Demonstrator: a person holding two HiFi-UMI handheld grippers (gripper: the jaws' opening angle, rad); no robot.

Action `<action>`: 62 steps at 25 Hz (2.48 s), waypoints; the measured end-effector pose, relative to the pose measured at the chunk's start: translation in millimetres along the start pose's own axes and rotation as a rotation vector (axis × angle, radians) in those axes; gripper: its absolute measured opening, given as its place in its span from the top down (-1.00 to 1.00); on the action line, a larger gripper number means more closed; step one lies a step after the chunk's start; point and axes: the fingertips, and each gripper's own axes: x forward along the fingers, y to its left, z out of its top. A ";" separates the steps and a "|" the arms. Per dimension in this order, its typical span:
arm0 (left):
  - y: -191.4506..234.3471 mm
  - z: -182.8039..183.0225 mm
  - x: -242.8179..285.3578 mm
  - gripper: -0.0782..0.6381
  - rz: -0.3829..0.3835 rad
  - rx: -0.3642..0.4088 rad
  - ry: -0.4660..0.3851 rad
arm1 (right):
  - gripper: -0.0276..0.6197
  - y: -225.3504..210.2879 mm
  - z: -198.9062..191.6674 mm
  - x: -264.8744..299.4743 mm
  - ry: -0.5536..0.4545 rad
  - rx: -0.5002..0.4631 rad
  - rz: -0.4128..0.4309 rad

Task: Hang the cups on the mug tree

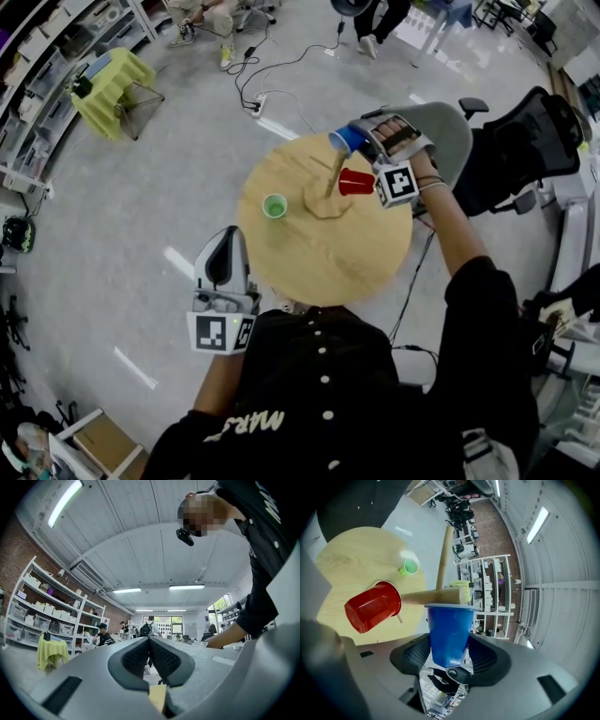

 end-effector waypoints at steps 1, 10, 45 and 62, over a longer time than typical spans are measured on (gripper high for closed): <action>-0.3 -0.1 -0.3 0.80 0.002 0.001 0.000 | 0.17 1.9 -0.4 -0.2 0.000 -0.008 0.005; -7.3 -0.6 1.5 0.80 0.008 0.006 0.009 | 0.03 3.0 7.1 -7.1 -0.034 0.042 -0.014; 47.1 -17.5 54.8 0.80 -0.093 0.017 0.031 | 0.03 22.1 62.3 -131.5 -0.258 1.547 -0.269; 130.2 -48.3 60.8 0.80 -0.101 0.006 0.114 | 0.00 123.5 198.4 4.1 -0.131 1.664 0.029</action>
